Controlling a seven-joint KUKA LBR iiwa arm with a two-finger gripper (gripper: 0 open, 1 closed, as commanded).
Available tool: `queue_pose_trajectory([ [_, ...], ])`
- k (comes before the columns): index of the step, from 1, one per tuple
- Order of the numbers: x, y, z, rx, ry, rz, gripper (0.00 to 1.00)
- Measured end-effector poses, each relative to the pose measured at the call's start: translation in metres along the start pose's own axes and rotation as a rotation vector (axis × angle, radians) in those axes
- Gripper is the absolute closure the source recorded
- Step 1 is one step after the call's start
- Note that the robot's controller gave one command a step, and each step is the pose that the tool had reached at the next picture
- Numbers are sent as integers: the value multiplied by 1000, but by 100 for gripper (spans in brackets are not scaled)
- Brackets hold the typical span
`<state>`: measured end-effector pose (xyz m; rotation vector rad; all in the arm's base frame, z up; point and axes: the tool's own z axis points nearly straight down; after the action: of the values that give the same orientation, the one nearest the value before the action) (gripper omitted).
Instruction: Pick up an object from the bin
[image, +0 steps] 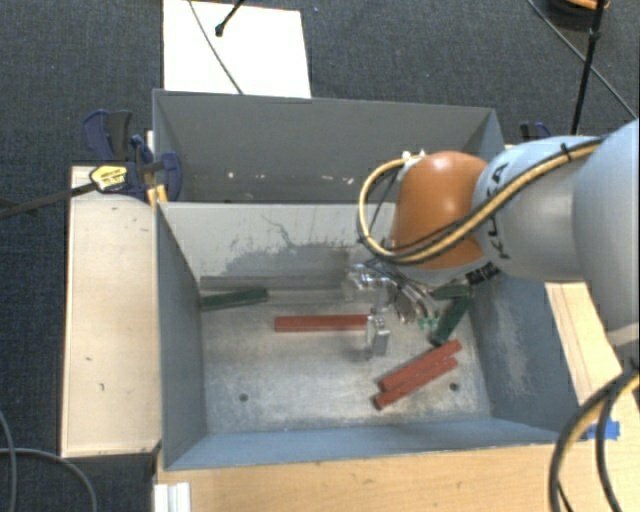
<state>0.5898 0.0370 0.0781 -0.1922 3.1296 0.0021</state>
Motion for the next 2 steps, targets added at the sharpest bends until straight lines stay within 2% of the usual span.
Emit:
queue_pose_trajectory([
  [1, 0, 0, 0, 0, 0, 3, 100],
  [2, 15, 4, -87, 1, -5, -69, 100],
])
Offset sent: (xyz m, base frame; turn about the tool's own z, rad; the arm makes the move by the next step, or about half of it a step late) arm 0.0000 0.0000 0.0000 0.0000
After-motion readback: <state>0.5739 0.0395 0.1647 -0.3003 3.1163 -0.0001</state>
